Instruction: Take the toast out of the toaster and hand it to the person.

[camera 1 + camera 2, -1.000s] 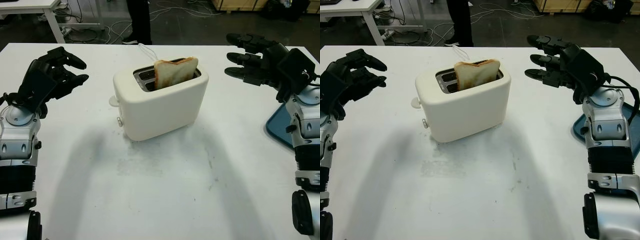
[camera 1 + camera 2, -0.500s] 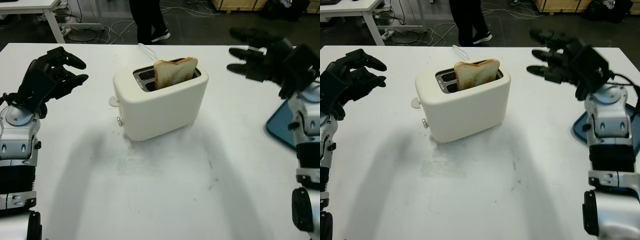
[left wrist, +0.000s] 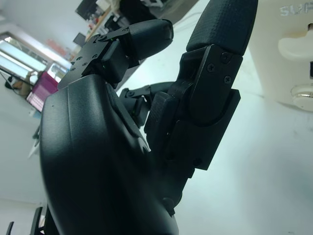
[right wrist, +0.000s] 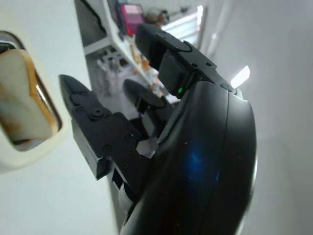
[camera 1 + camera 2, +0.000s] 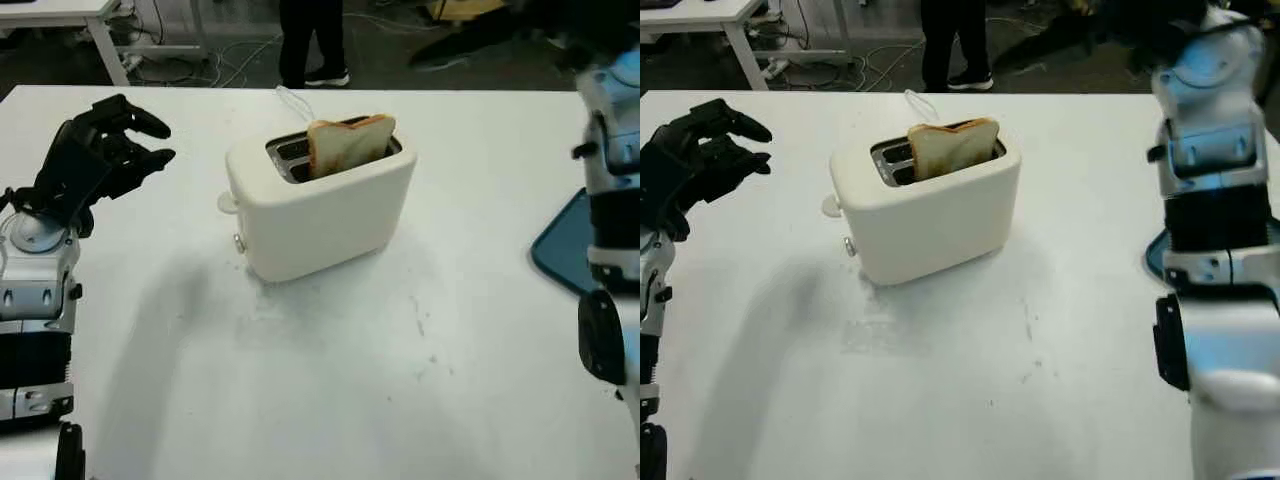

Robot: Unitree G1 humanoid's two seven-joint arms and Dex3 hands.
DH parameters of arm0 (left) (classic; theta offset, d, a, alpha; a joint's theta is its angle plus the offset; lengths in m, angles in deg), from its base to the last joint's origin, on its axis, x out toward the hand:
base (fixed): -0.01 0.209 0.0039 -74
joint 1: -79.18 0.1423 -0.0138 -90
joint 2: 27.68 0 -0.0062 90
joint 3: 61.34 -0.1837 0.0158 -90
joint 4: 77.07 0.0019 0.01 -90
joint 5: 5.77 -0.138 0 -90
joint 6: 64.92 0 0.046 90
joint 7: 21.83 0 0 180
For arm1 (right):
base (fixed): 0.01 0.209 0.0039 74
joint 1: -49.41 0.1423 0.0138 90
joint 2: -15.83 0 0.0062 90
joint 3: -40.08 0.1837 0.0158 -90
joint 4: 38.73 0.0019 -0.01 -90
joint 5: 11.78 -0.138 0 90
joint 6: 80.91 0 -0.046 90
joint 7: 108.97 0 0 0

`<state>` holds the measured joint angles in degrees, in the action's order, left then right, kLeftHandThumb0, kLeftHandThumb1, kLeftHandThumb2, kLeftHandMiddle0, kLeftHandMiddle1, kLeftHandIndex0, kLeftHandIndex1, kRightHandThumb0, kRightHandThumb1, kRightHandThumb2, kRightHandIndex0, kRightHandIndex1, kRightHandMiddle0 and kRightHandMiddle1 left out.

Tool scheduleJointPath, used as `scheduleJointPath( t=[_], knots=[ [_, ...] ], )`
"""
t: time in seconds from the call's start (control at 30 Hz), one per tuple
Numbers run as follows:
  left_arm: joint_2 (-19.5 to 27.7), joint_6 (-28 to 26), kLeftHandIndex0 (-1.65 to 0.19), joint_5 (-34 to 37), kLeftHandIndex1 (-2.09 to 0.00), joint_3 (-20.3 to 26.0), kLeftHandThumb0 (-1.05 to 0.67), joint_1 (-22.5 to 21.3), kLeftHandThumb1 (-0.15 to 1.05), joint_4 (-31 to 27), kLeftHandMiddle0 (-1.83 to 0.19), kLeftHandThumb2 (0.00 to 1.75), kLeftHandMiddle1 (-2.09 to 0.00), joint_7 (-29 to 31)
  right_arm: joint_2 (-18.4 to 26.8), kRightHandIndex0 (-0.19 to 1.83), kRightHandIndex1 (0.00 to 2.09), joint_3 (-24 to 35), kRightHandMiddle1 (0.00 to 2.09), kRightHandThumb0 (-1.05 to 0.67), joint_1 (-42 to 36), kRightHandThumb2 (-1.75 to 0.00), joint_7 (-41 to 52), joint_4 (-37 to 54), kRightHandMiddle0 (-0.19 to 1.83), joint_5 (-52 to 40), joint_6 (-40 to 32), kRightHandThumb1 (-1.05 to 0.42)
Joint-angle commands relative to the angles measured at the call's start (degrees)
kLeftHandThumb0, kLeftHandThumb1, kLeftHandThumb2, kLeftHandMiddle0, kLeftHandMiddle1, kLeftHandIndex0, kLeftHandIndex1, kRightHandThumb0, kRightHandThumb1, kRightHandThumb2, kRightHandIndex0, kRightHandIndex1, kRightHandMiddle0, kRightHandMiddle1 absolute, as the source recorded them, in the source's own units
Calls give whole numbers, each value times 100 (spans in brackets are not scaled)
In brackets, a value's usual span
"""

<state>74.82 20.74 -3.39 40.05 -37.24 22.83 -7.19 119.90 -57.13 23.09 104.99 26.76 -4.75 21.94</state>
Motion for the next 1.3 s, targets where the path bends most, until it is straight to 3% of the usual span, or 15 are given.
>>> scheduleJointPath(
  t=[0.0, 0.13, 0.3, 0.63, 1.03, 1.27],
  knots=[
    [-8, 52, -47, 0, -133, 20, -105, 49, 87, -24, -51, 0, -139, -29, -67, 67, 90, -297, 49, -38, 130, -1, -32, -178, 80, 379, 277, -47],
    [-14, 34, -49, 38, -133, 44, -105, 30, 86, 2, -52, 0, -139, -12, -127, 64, 81, -749, 40, -54, 125, -1, -147, -159, 78, 1086, 445, -51],
    [-12, 44, -49, 13, -132, 33, -105, 25, 87, 13, -52, 0, -138, -23, -304, 58, 76, -942, 32, -45, 35, -1, -198, -272, 75, 1359, 558, -54],
    [-47, 28, -49, 43, -131, 49, -105, 50, 86, -9, -53, 0, -138, -31, -368, 51, 76, -1267, 23, -47, 71, -2, -587, -918, 73, 1916, 1194, -61],
    [-47, 70, -50, 10, -130, 47, -105, 105, 86, 4, -53, 0, -137, -44, -354, 53, 78, -1410, 17, -38, 253, -1, -1091, -1735, 76, 2369, 1523, -62],
    [-60, 71, -51, 35, -128, 63, -105, 128, 86, 7, -54, 0, -135, -40, -241, 58, 70, -1434, 12, -35, 255, -1, -1087, -1727, 79, 2498, 1510, -65]
  ],
)
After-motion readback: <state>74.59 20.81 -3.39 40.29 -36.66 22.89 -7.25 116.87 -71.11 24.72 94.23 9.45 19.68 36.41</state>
